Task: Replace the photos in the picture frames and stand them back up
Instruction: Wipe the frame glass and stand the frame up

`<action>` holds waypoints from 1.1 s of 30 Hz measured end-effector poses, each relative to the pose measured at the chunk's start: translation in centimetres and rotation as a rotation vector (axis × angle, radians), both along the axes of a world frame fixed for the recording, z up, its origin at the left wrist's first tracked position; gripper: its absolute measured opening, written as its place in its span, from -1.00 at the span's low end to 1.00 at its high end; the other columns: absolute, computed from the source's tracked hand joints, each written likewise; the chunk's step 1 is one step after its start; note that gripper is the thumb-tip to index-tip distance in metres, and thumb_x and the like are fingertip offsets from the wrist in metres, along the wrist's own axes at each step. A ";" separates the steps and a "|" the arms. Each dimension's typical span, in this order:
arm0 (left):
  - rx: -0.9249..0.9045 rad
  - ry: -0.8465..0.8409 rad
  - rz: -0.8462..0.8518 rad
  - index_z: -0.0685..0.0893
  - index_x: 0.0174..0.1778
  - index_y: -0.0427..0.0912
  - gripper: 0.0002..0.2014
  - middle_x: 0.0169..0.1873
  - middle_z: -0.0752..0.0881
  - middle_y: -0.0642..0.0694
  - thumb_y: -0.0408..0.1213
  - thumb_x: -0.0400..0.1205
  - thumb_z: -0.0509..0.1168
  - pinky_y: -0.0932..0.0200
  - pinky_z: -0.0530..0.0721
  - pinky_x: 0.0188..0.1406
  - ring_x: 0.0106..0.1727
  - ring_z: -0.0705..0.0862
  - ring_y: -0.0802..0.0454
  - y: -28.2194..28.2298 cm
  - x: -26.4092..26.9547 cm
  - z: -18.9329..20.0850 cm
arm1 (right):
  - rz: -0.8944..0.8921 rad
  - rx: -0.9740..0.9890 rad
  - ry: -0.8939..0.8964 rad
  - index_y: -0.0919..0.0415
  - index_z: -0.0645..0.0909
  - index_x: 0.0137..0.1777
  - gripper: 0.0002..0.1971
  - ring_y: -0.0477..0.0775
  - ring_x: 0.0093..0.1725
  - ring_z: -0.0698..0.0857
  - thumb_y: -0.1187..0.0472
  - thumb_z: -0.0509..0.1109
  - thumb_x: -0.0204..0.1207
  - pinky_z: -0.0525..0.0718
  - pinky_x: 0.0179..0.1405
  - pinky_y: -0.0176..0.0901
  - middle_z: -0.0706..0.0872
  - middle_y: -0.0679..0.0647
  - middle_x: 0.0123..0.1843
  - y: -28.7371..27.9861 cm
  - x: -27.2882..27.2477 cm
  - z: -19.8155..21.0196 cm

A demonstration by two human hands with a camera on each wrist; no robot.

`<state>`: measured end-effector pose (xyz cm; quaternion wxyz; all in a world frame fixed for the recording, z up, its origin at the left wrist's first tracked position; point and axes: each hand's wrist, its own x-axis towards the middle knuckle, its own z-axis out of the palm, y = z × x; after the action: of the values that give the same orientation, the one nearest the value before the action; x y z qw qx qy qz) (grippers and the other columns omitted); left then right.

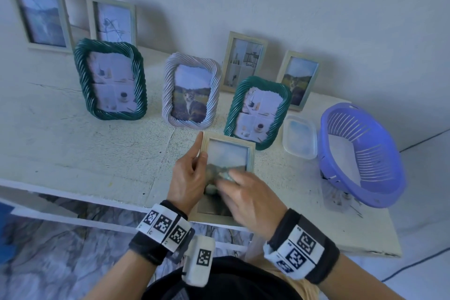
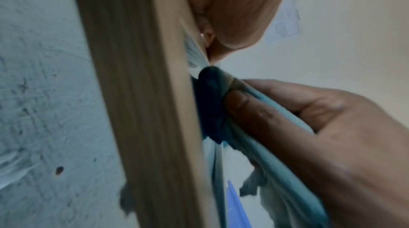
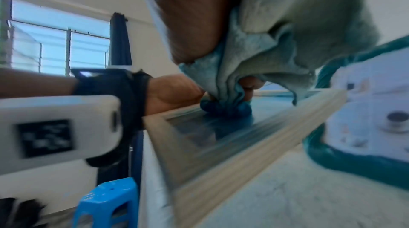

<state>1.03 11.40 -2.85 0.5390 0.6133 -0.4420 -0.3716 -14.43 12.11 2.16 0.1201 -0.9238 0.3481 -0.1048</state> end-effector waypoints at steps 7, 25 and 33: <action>0.001 0.015 -0.024 0.38 0.58 -0.13 -0.53 -0.71 0.26 0.17 -0.47 0.74 0.15 0.42 0.19 -0.60 -0.63 0.21 0.23 0.7 -0.9 -0.4 | -0.234 -0.124 0.001 0.16 0.58 -0.02 -0.82 0.10 -0.33 0.52 0.42 0.37 0.46 0.61 -0.33 0.01 0.51 0.07 -0.25 -3.7 1.1 0.5; -0.012 -0.002 -0.015 0.40 0.58 -0.09 -0.55 -0.70 0.28 0.16 -0.41 0.75 0.16 0.35 0.21 -0.62 -0.61 0.20 0.22 -0.1 -0.5 -0.3 | -0.204 -0.101 -0.028 0.27 0.69 0.00 -0.89 0.12 -0.29 0.60 0.37 0.41 0.51 0.64 -0.31 -0.03 0.60 0.11 -0.19 -3.7 0.5 1.1; 0.015 0.011 0.016 0.44 0.55 -0.05 -0.57 -0.68 0.26 0.16 -0.38 0.74 0.16 0.37 0.21 -0.62 -0.62 0.20 0.23 -0.3 0.3 -0.3 | 0.109 0.064 -0.016 0.27 0.71 0.09 -0.83 0.05 -0.20 0.57 0.30 0.30 0.62 0.58 -0.18 -0.16 0.61 0.08 -0.12 0.3 -0.8 0.4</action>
<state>1.30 11.10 -3.19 0.5396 0.6187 -0.4315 -0.3739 -15.19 12.37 2.55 0.1579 -0.9361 0.2997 -0.0946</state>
